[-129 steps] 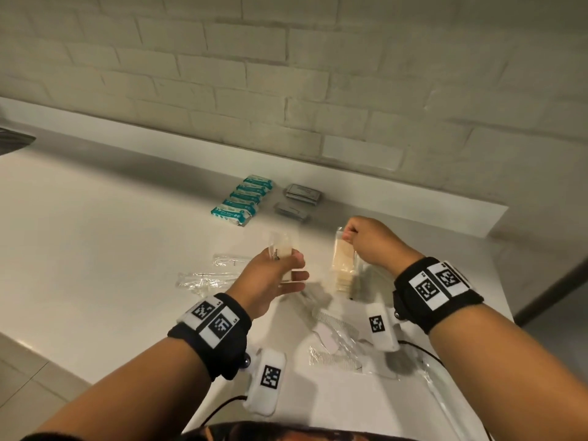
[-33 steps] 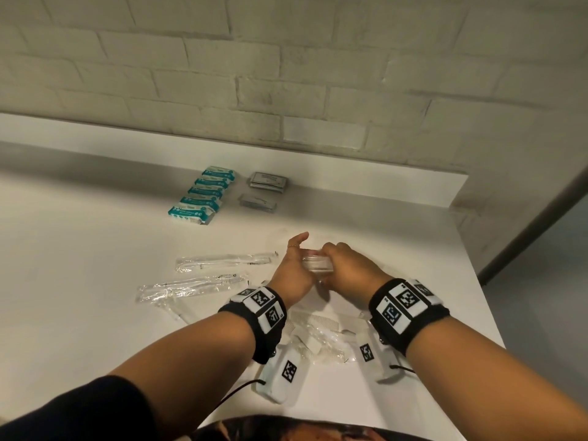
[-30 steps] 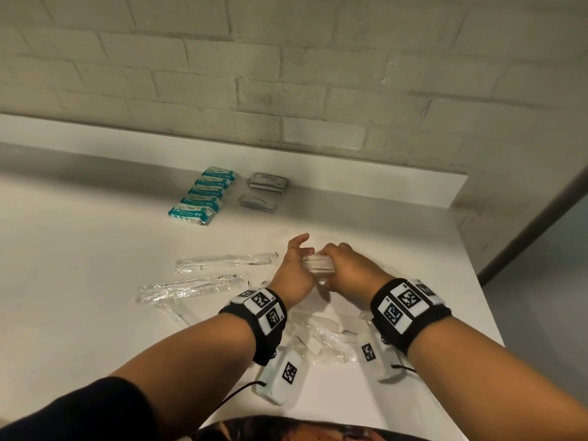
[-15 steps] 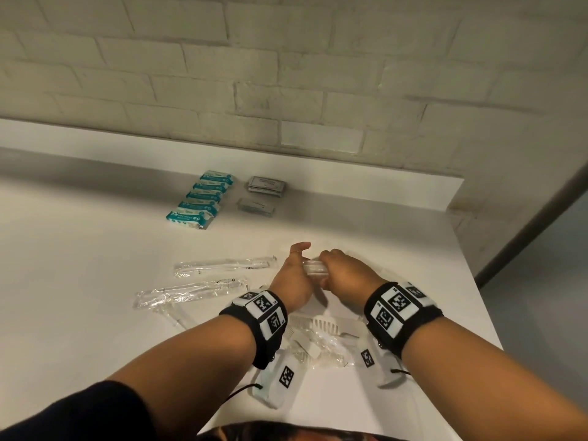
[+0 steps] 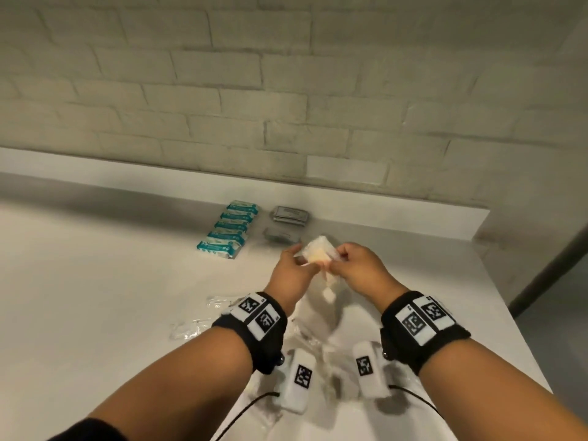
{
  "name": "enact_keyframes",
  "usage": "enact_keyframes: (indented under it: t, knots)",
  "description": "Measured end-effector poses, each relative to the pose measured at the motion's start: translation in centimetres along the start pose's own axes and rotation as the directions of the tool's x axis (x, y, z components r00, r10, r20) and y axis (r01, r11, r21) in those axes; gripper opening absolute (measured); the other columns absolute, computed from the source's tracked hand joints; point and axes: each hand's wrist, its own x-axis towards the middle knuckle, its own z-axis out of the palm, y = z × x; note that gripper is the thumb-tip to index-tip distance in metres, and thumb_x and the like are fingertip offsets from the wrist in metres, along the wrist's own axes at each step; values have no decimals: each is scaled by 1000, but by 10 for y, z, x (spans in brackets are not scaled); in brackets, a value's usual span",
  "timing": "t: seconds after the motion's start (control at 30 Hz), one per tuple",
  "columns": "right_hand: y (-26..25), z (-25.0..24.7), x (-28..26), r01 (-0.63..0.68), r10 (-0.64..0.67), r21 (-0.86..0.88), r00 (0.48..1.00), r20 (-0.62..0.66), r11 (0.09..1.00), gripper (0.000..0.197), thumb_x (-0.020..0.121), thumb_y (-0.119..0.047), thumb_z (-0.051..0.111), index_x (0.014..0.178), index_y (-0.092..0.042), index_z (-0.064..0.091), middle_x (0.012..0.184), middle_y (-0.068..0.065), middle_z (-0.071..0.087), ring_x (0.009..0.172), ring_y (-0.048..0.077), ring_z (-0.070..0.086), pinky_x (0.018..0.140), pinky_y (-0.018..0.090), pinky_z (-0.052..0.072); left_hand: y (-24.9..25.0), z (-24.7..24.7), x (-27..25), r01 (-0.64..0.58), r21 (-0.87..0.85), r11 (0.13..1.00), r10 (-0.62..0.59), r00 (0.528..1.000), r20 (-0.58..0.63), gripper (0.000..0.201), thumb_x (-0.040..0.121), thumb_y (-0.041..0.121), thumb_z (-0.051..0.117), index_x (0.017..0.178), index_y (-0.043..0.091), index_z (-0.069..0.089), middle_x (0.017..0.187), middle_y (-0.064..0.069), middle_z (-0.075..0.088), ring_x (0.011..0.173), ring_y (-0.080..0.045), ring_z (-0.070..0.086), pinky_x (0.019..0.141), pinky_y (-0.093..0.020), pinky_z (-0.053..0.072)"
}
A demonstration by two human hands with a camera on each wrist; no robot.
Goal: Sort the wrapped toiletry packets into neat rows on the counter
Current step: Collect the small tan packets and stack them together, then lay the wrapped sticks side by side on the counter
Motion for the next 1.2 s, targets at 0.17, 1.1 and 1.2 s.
enact_keyframes:
  t: [0.17,1.1,1.2]
  knots:
    - [-17,42,18,-282,241,434,959,149,856,15,84,-13,70,98,-6,66,85,7,69,75,20,63,68,31,47,13,-38,11,115,-140,983,-110,993,43,22,92,-1,54,112,3,62,78,-7,64,58,-9,62,62,-21,52]
    - [-34,105,80,-320,328,-136,944,42,938,6,82,-12,63,83,-6,65,78,7,63,67,18,56,57,25,42,5,-126,85,108,525,844,-97,994,-50,26,84,35,64,100,15,59,90,-7,66,85,-27,64,82,-40,55]
    - [-34,91,44,-177,252,-251,919,304,952,27,81,-22,72,106,-18,67,96,-8,63,77,3,59,58,14,44,10,-135,65,-50,709,703,-98,981,167,16,85,35,63,76,23,58,69,5,59,63,-12,55,59,-25,43]
